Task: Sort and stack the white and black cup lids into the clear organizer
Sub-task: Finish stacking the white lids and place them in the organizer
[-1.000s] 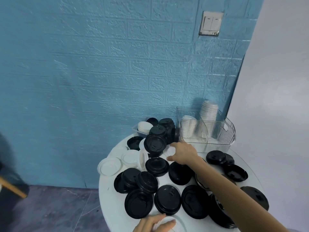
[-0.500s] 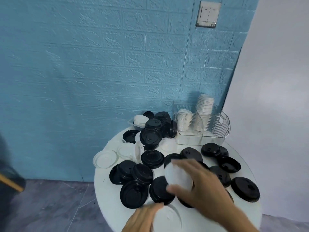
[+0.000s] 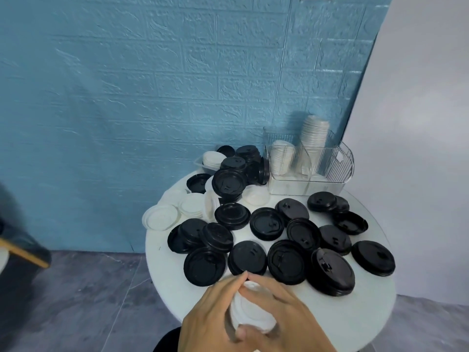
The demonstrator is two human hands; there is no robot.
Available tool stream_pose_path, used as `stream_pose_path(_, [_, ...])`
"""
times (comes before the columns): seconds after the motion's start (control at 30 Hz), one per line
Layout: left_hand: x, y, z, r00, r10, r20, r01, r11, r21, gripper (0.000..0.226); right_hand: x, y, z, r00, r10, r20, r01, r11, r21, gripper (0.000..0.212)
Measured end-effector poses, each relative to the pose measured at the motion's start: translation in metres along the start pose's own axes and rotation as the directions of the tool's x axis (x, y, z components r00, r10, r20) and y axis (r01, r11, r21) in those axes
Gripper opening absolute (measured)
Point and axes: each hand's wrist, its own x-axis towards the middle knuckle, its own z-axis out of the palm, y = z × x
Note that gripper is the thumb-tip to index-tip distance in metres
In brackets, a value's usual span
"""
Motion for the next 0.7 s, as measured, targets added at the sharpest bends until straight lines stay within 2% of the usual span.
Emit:
stream_pose_path(0.1, [-0.004,0.002,-0.001,1.0,-0.009,0.005,0.009,1.0,0.0,0.076,0.002,0.001,0.004,0.994,0.03,0.104,-0.029,0.999,-0.012,0.044])
stream_pose_path(0.17, [-0.003,0.001,0.0,1.0,-0.005,-0.007,0.005,0.999,0.037,0.081,-0.001,0.002,0.006,0.994,0.024,0.109,-0.021,0.999,-0.026,0.04])
stream_pose_path(0.23, [-0.003,-0.001,0.001,1.0,0.003,0.011,-0.004,0.999,0.033,0.078,-0.006,0.004,0.008,0.993,0.031,0.112,-0.03,0.999,-0.011,0.045])
stream_pose_path(0.3, [0.001,0.0,0.0,0.998,0.033,0.045,-0.035,0.999,0.039,0.075,-0.007,0.006,0.009,0.995,0.042,0.091,-0.04,0.999,-0.022,0.044])
stream_pose_path(0.47, [0.014,-0.001,-0.004,0.987,0.093,0.135,-0.11,0.986,0.124,0.081,-0.007,0.007,0.009,0.998,0.036,0.06,-0.025,0.984,-0.174,0.043])
stream_pose_path(0.6, [0.019,-0.004,-0.002,0.978,0.133,0.163,-0.159,0.974,0.158,0.084,-0.005,0.006,0.0,0.999,0.014,0.042,-0.01,0.995,-0.104,0.043])
stream_pose_path(0.7, [0.027,-0.002,-0.001,0.975,0.139,0.174,-0.168,0.972,0.162,0.088,0.001,0.0,-0.019,0.999,-0.003,-0.038,0.0,0.997,-0.082,0.039])
